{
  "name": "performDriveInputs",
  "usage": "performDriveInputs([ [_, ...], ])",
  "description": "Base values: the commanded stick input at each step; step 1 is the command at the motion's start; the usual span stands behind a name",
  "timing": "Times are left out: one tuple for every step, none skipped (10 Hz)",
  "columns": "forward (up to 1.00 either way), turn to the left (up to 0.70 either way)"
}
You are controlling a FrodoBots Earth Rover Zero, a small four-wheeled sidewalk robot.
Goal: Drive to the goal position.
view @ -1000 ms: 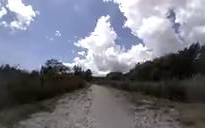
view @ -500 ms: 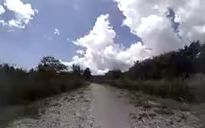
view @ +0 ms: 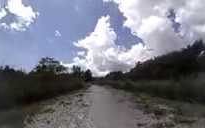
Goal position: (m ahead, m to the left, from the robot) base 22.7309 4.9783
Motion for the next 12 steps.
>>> performDriveInputs([
  [0.70, 0.00],
  [0.70, 0.00],
  [0.70, 0.00],
  [0.70, 0.00],
  [0.70, 0.00],
  [0.70, 0.00],
  [0.70, 0.00],
  [0.70, 0.04],
  [0.70, 0.35],
  [0.70, 0.35],
  [0.70, 0.19],
  [0.70, 0.00],
])
